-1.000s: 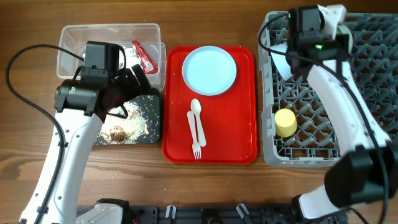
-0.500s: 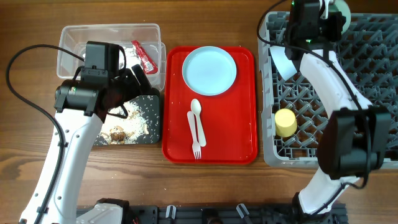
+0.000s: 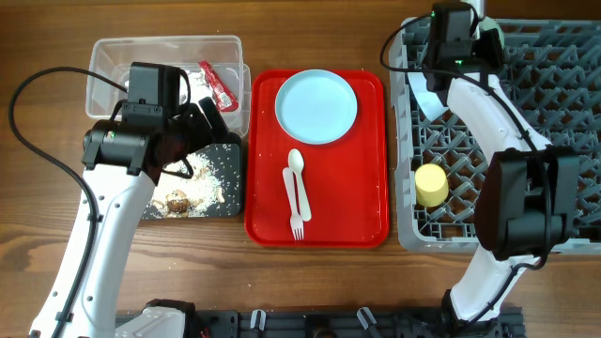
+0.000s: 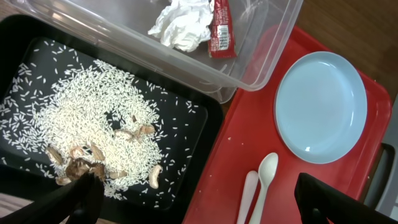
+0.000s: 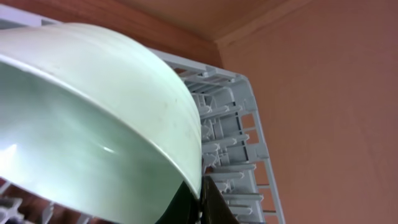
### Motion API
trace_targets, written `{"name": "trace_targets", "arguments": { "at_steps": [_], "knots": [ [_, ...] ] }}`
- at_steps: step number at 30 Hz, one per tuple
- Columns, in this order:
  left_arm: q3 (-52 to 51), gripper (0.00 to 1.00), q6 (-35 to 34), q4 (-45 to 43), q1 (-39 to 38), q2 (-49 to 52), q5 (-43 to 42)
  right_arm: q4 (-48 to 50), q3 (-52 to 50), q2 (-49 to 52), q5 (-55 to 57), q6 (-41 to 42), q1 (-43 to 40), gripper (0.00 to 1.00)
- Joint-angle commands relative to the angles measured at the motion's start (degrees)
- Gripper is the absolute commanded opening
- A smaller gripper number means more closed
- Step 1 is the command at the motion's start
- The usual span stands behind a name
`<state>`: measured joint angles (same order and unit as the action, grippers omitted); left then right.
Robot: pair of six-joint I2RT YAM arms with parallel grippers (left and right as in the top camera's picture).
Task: Sort waste into correct bins and load items into the dishwasher rack
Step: 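Carry the pale-green bowl with the right gripper into the rack, then reach the right gripper to the light-blue plate and grasp its edge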
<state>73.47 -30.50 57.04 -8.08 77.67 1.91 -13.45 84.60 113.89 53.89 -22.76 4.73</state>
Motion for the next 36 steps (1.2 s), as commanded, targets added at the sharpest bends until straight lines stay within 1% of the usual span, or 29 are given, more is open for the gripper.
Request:
{"name": "trace_targets", "arguments": {
  "at_steps": [1, 3, 4, 5, 7, 9, 10, 14, 17, 26, 28, 30, 31, 33, 35, 36],
  "knots": [
    [0.8, 1.00, 0.1, 0.1, 0.5, -1.0, 1.0, -2.4, 0.1, 1.0, -3.7, 1.4, 0.3, 0.04],
    [0.8, 1.00, 0.0, 0.0, 0.5, -1.0, 1.0, -3.7, 0.1, 1.0, -3.7, 1.4, 0.7, 0.05],
    [0.8, 1.00, 0.0, 0.1, 0.5, -1.0, 1.0, -3.9, 0.1, 1.0, -3.7, 1.4, 0.9, 0.13],
    [0.8, 1.00, 0.0, 0.1, 0.5, -1.0, 1.0, -4.0, 0.1, 1.0, -3.7, 1.4, 1.2, 0.22],
    [0.8, 1.00, 0.1, 0.1, 0.5, -1.0, 1.0, -4.0, 0.1, 0.8, -3.7, 1.4, 1.7, 0.53],
    [0.8, 1.00, 0.1, 0.1, 0.5, -1.0, 1.0, -4.1, 0.1, 0.3, -3.7, 1.6, 2.8, 0.69],
    [0.8, 1.00, 0.1, 0.1, 0.5, -1.0, 1.0, -4.2, 0.1, -0.1, -3.7, 2.0, 3.4, 0.74],
    [0.8, 1.00, 0.1, 0.1, 0.5, -1.0, 1.0, -4.2, 0.2, -2.1, -3.7, 2.0, 5.5, 0.84],
    [0.8, 1.00, 0.0, 0.1, 0.5, -1.0, 1.0, -4.3, 0.2, -3.9, -3.7, 2.3, 6.6, 0.88],
    [0.8, 1.00, 0.1, 0.1, 0.5, -1.0, 1.0, -11.5, 0.6, -11.8, -14.1, 8.0, 7.2, 0.89],
    [0.8, 1.00, 0.1, 0.0, 0.5, -1.0, 1.0, -13.4, 0.7, -13.2, -17.8, 8.1, 7.2, 0.89],
    [0.8, 1.00, 0.0, 0.0, 0.5, -1.0, 1.0, -15.6, 0.7, -14.6, -22.1, 10.3, 7.3, 0.89],
    [0.8, 1.00, 0.0, 0.1, 0.5, -1.0, 1.0, -19.2, 0.7, -16.7, -32.3, 13.2, 7.3, 0.89],
    [0.8, 1.00, 0.1, 0.1, 0.5, -1.0, 1.0, -21.9, 0.7, -18.3, -45.5, 15.6, 7.3, 0.89],
    [0.8, 1.00, 0.1, 0.1, 0.5, -1.0, 1.0, -23.1, 0.7, -19.4, -60.1, 18.9, 7.3, 0.94],
    [0.8, 1.00, 0.0, 0.1, 0.5, -1.0, 1.0, -23.4, 0.7, -19.7, -70.1, 21.2, 7.3, 0.96]
  ]
}}
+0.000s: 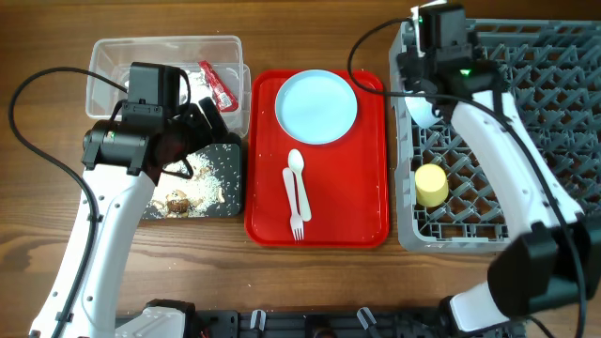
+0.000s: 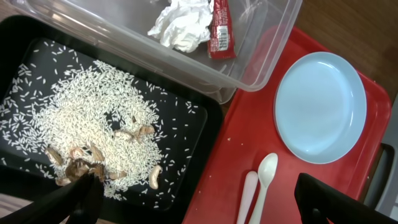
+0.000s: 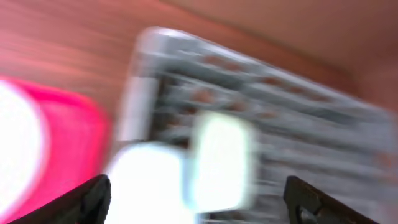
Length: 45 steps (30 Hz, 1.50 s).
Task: Sort waste into correct bins and load items into the dishwasher rack
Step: 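Reach the right gripper to the light-blue plate and grasp its edge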
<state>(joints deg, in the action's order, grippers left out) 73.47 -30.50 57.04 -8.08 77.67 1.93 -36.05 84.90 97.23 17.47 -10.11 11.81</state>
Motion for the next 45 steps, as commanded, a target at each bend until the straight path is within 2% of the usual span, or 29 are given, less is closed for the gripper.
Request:
{"name": "trace_targets", "arguments": {
  "at_steps": [1, 3, 5, 7, 9, 14, 16, 20, 31, 39, 43, 44, 45],
  "knots": [
    [0.8, 1.00, 0.1, 0.1, 0.5, -1.0, 1.0, -0.8, 0.4, -3.0, -41.1, 10.4, 0.2, 0.96],
    [0.8, 1.00, 0.1, 0.1, 0.5, -1.0, 1.0, 0.1, 0.0, -2.5, -48.9, 14.8, 0.3, 0.91],
    [0.8, 1.00, 0.1, 0.1, 0.5, -1.0, 1.0, -0.1, -0.1, -1.4, -49.7, 19.8, 1.0, 0.80],
    [0.8, 1.00, 0.0, 0.1, 0.5, -1.0, 1.0, -1.0, -0.1, 0.0, -45.4, 23.9, 2.3, 0.79],
    [0.8, 1.00, 0.0, 0.1, 0.5, -1.0, 1.0, -4.0, -0.1, 2.0, -35.0, 32.3, 4.4, 0.80],
    [0.8, 1.00, 0.0, 0.0, 0.5, -1.0, 1.0, -10.3, -0.1, 6.5, -19.4, 44.9, 9.2, 0.77],
    [0.8, 1.00, 0.1, 0.1, 0.5, -1.0, 1.0, -10.5, -0.1, 8.6, -17.0, 47.0, 10.8, 0.75],
    [0.8, 1.00, 0.1, 0.1, 0.5, -1.0, 1.0, -10.5, -0.1, 12.9, -14.3, 50.9, 12.2, 0.67],
    [0.8, 1.00, 0.0, 0.1, 0.5, -1.0, 1.0, -7.3, -0.1, 23.3, -14.3, 50.6, 12.2, 0.44],
    [0.8, 1.00, 0.1, 0.1, 0.5, -1.0, 1.0, -5.2, -0.1, 24.4, -13.3, 48.6, 12.1, 0.24],
    [0.8, 1.00, 0.0, 0.0, 0.5, -1.0, 1.0, -5.3, -0.1, 26.2, -12.8, 47.6, 12.1, 0.20],
    [0.8, 1.00, 0.1, 0.1, 0.5, -1.0, 1.0, -5.7, -0.1, 26.5, -12.8, 47.5, 12.1, 0.16],
    [0.8, 1.00, 0.0, 0.0, 0.5, -1.0, 1.0, -6.3, -0.1, 27.1, -12.8, 47.6, 12.1, 0.08]
  ]
}}
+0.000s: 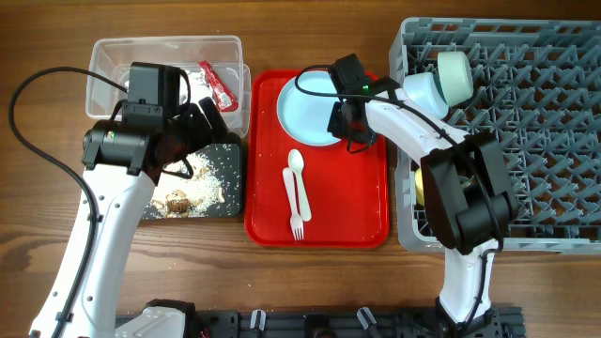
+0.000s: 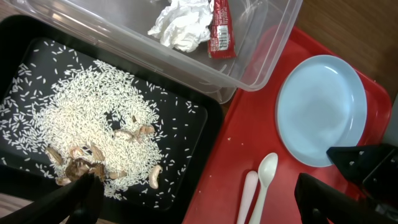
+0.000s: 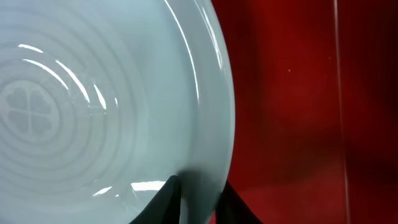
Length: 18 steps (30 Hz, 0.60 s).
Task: Sort waste into correct bins and load items into the dishwasher rack
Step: 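Reach the right gripper to the light-blue plate and grasp its edge, then lift the plate with the right gripper and stand it in the rack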
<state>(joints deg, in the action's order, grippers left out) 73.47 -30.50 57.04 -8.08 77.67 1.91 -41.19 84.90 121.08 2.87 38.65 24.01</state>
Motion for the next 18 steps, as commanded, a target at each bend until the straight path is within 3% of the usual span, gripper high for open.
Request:
{"name": "trace_targets", "arguments": {
  "at_steps": [1, 7, 13, 16, 18],
  "knots": [
    [0.8, 1.00, 0.1, 0.1, 0.5, -1.0, 1.0, -1.6, -0.1, 3.4, 1.8, -1.2, -0.1, 0.04],
    [0.8, 1.00, 0.1, 0.1, 0.5, -1.0, 1.0, -4.3, 1.6, 1.3, 0.3, -5.6, -0.1, 0.04],
    [0.8, 1.00, 0.0, 0.1, 0.5, -1.0, 1.0, -11.2, 10.3, -8.7, 2.5, -10.0, -2.0, 0.04],
    [0.8, 1.00, 0.1, 0.1, 0.5, -1.0, 1.0, -12.4, 15.2, -16.2, 6.8, -14.2, -4.1, 0.04],
    [0.8, 1.00, 0.1, 0.1, 0.5, -1.0, 1.0, -12.2, 17.2, -22.2, 15.3, -17.0, -5.4, 0.04]
  ]
}}
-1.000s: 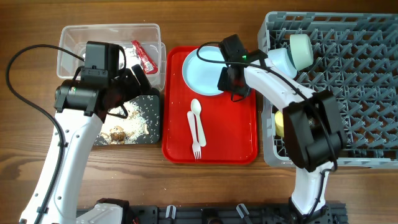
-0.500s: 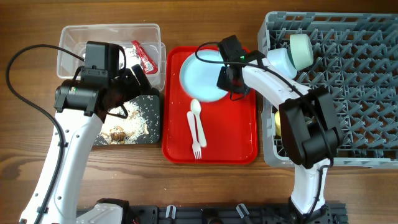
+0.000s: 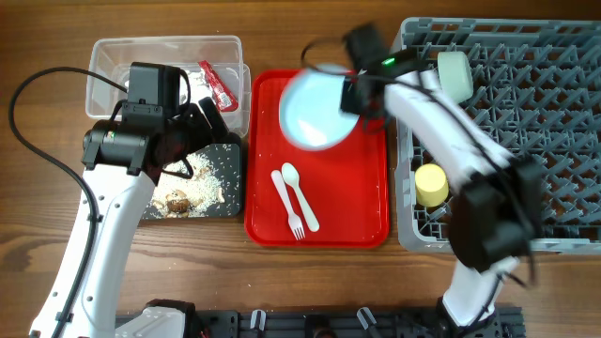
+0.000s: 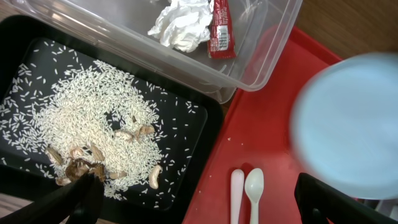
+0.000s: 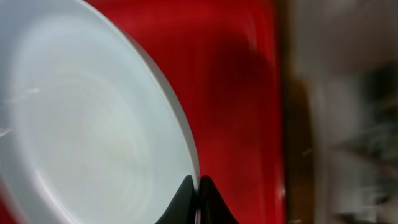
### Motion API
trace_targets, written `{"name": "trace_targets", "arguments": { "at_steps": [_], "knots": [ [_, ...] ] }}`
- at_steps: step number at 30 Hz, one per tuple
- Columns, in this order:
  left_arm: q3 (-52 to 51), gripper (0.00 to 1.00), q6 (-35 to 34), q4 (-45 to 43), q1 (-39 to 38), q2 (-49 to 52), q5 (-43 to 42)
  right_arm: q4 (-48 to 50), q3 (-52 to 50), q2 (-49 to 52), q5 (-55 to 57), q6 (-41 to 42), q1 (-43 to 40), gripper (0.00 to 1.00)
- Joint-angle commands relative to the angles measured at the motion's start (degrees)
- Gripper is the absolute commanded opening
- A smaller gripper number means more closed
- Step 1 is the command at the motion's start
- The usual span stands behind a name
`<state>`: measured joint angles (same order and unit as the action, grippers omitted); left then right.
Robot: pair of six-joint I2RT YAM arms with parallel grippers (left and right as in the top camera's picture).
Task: Sort waste into correct bins and load items into the dishwasher rack
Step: 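Lift the plate with the right gripper and stand it in the rack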
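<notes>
My right gripper (image 3: pixel 355 94) is shut on the rim of the light blue plate (image 3: pixel 319 108), which hangs blurred and tilted above the red tray (image 3: pixel 272 216); the wrist view shows the plate (image 5: pixel 93 118) pinched between the fingertips (image 5: pixel 198 199). A white spoon (image 3: pixel 299 192) and white fork (image 3: pixel 287 202) lie on the tray. My left gripper (image 4: pixel 193 199) stands open above the black tray of rice (image 4: pixel 93 118), nothing between its fingers. The grey dishwasher rack (image 3: pixel 526 141) holds a pale green bowl (image 3: pixel 455 75) and a yellow cup (image 3: pixel 431 185).
A clear plastic bin (image 3: pixel 122 66) at the back left holds crumpled tissue (image 4: pixel 180 25) and a red packet (image 3: pixel 214 84). The rice tray (image 3: pixel 221 188) also has brown food scraps (image 4: pixel 81 165). Wooden table (image 3: pixel 38 169) surrounds everything.
The plate lay flat on the red tray with my right gripper at its rim; now it is lifted and tilted in that gripper. The spoon and fork have shifted slightly left.
My right gripper held the pale green bowl over the rack's far left corner. Then the bowl stood in the rack and the gripper was free. Then it was at the plate's rim on the tray, and now holds the plate raised. The left arm stayed still.
</notes>
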<state>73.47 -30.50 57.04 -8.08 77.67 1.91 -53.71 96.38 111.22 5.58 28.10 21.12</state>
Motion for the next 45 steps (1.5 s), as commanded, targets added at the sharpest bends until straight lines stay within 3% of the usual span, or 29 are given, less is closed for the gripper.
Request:
{"name": "trace_targets", "arguments": {
  "at_steps": [1, 6, 9, 17, 25, 37, 45],
  "knots": [
    [0.8, 1.00, 0.0, 0.1, 0.5, -1.0, 1.0, 0.6, 5.9, -14.8, 18.0, -8.0, -2.9, 0.04],
    [0.8, 1.00, 0.1, 0.1, 0.5, -1.0, 1.0, 1.0, 5.9, -23.0, 44.3, -20.2, -5.3, 0.04],
    [0.8, 1.00, 0.0, 0.1, 0.5, -1.0, 1.0, 1.0, 5.9, -24.2, 52.0, -28.1, -8.7, 0.04],
    [0.8, 1.00, 0.1, 0.1, 0.5, -1.0, 1.0, 6.8, 5.2, -20.4, 49.4, -45.4, -20.3, 0.04],
    [0.8, 1.00, 0.1, 0.0, 0.5, -1.0, 1.0, 11.8, 5.2, -12.0, 41.6, -58.6, -25.2, 0.04],
    [0.8, 1.00, 0.1, 0.1, 0.5, -1.0, 1.0, 10.1, 5.2, -1.2, 38.9, -59.3, -25.7, 0.04],
    [0.8, 1.00, 0.1, 0.0, 0.5, -1.0, 1.0, 13.4, 5.2, -0.2, 43.1, -59.4, -25.8, 0.04]
  ]
}}
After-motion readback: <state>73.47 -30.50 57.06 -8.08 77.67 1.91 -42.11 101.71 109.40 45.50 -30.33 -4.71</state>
